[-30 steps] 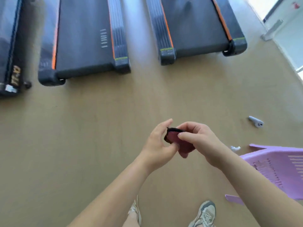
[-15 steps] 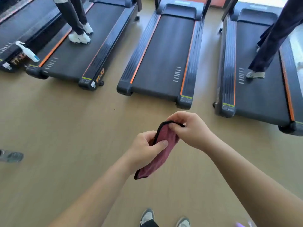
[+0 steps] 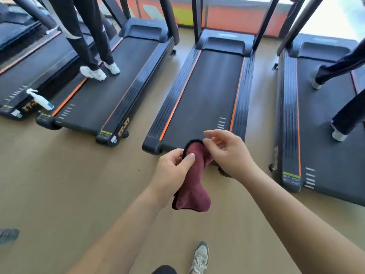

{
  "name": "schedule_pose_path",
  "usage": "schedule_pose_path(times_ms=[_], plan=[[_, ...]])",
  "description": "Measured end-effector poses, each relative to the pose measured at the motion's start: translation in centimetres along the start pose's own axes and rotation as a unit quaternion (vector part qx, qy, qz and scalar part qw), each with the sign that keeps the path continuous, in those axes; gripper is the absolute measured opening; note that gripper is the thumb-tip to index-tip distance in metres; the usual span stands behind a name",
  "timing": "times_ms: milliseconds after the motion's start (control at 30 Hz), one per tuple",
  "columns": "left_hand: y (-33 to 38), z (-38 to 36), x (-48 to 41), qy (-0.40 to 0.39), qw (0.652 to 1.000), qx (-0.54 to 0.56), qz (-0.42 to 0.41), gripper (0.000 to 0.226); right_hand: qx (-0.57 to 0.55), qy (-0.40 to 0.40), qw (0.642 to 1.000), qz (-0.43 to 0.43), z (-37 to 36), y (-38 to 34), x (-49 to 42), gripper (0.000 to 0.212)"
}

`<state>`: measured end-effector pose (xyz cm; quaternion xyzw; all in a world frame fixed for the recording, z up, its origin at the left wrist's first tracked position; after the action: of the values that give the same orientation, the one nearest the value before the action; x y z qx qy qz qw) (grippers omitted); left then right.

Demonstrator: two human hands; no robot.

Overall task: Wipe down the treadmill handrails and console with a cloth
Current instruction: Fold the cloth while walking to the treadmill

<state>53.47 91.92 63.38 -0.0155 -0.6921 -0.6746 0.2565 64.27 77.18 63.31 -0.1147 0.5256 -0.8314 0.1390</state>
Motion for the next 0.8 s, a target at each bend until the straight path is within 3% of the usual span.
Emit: schedule_pose_path(times_ms=[100, 267, 500, 600, 700, 800], plan=[[3.2, 1.0, -6.3, 0.064, 0.998, 0.026, 0.005, 0.030, -0.023, 0.021, 0.999, -0.040, 0.3, -1.0, -6.8, 0.007], [9.1, 2.4, -18.8, 0.031, 0.998, 0.050, -0.009, 0.039, -0.166, -0.131, 0.970, -0.123, -2.3, -4.6, -18.6, 0.024], [18.2, 5.2, -38.9, -0.009, 0.997, 0.010, -0.074, 0.006, -0.193, -0.055, 0.972, -0.122, -4.2, -8.4, -39.8, 0.039], [22.9, 5.7, -47.5, 0.011, 0.996, -0.012, -0.087, 0.022, -0.186, -0.048, 0.974, -0.123, -4.1, -10.4, -47.8, 0.038], [27.3, 5.1, -54.7, -0.041, 0.995, -0.023, -0.086, 0.017, -0.155, -0.041, 0.981, -0.111, -3.0, -12.0, -55.0, 0.032], [30.5, 4.3, -60.4, -0.065, 0.995, -0.018, -0.068, 0.031, -0.140, -0.009, 0.985, -0.101, -1.1, -12.0, -61.1, 0.019]])
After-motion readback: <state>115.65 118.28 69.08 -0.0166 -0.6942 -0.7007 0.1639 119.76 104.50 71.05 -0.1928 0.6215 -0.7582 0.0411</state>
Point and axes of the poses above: each hand's wrist, its own x-axis away from the middle knuckle, its own z-axis out of the back of the hand, y = z × x, the point moved 1 cm from there along -x, towards the middle knuckle, and after that the axes turned 2 degrees about -x, right-handed, at the moved point
